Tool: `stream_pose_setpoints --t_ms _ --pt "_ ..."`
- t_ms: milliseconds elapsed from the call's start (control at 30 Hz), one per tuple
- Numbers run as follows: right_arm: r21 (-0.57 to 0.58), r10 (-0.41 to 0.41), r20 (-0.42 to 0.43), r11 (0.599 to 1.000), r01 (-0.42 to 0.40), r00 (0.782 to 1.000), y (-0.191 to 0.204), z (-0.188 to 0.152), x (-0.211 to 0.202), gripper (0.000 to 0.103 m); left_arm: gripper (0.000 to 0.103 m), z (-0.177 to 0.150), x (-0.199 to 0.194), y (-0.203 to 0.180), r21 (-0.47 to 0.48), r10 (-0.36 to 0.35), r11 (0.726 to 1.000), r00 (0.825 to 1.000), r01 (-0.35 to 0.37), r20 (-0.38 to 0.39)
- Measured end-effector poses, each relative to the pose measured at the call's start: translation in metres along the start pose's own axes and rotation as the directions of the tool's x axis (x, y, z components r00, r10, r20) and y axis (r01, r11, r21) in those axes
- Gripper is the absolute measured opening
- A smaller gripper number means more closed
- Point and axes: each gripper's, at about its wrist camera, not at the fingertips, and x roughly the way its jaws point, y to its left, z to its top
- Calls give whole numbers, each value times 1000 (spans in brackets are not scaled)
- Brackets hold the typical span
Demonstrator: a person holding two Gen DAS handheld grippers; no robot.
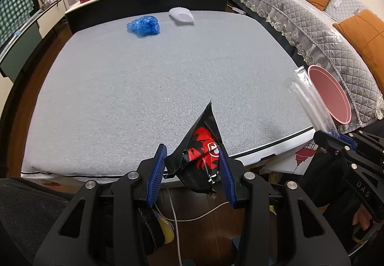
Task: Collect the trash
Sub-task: 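Carry the wrapper and clear tubes over the pink wastebasket with both tools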
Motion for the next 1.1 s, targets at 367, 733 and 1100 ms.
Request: stream_pose_setpoints --t_ms 367,733,1100 --pt "105 -99 78 990 91 992 -60 21 -30 9 42 43 -7 -31 75 -15 997 999 12 41" --pt "239 -285 151 940 245 947 -168 57 -74 9 42 126 0 -160 279 -205 942 978 187 39" --pt "437 -393 85 841 320 916 -286 54 -70 10 42 173 49 -304 426 -347 836 934 347 -79"
